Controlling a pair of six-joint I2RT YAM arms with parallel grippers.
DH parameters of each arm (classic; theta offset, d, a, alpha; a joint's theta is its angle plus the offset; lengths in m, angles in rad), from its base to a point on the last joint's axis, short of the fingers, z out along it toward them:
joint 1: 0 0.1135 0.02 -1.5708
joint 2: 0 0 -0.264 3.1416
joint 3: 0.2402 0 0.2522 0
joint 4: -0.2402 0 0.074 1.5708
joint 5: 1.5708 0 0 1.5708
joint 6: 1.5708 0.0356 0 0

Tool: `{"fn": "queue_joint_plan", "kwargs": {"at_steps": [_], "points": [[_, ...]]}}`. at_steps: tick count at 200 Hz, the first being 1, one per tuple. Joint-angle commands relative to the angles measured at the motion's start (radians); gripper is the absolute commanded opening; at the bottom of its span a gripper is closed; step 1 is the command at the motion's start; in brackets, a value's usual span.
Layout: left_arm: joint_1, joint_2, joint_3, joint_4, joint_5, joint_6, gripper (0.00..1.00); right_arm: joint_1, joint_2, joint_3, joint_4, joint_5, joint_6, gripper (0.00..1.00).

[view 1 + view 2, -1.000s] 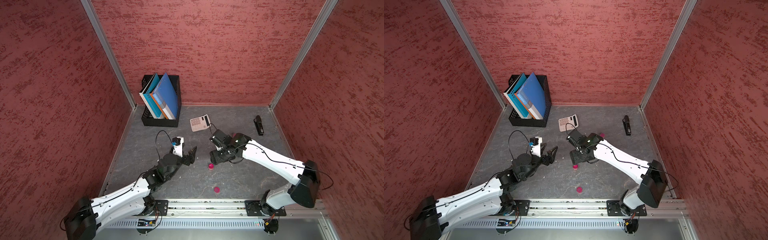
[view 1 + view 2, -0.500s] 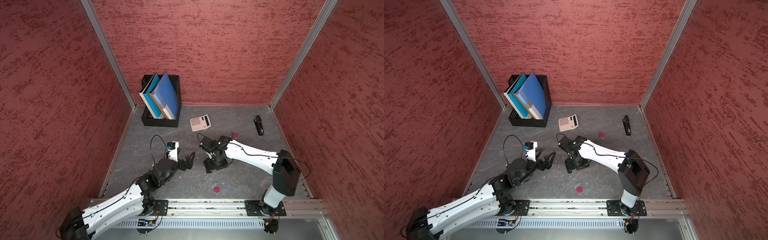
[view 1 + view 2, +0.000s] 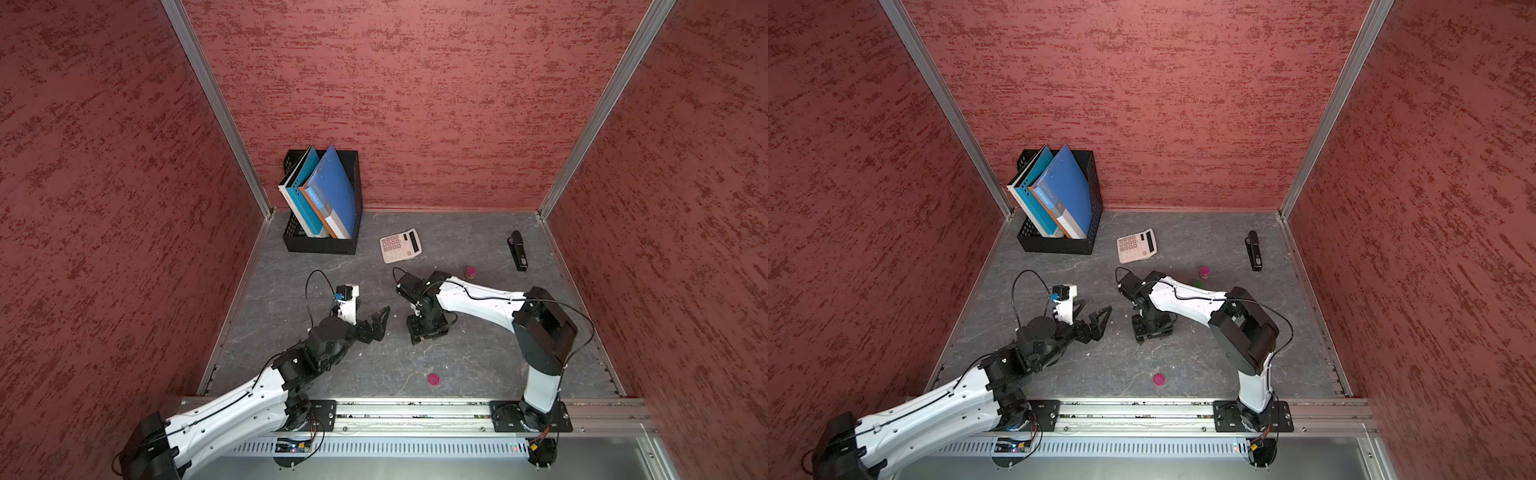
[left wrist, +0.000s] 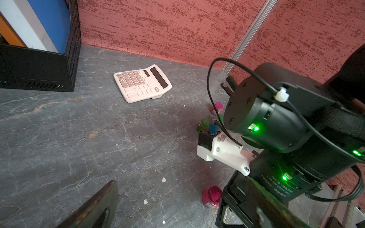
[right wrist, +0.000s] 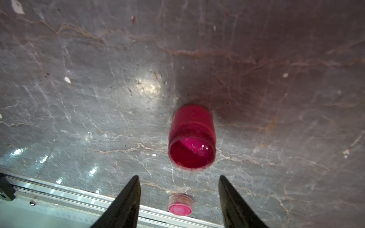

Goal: Close the paint jar lid
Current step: Pick up the paint jar from the center of the board.

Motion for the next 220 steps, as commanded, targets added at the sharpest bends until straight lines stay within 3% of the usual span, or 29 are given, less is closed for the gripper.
{"fn": "queue_joint_plan", "kwargs": {"at_steps": [1,65,136,220], "points": [[-0.001,-0.002,-0.004,0.008,0.005,0.000,1.00,-0.018,0.010,0.014,0.043,-0.005,0.000,0.56],[-0.001,0.003,0.003,-0.001,0.004,0.000,1.00,-0.031,0.073,0.044,0.053,-0.011,-0.024,0.51],[0.000,0.012,-0.001,0.003,0.000,-0.001,0.98,-0.038,0.053,0.066,0.026,0.021,-0.026,0.32],[0.000,0.062,-0.026,0.091,0.061,0.026,0.98,-0.055,-0.003,0.113,-0.061,0.062,-0.054,0.27]]}}
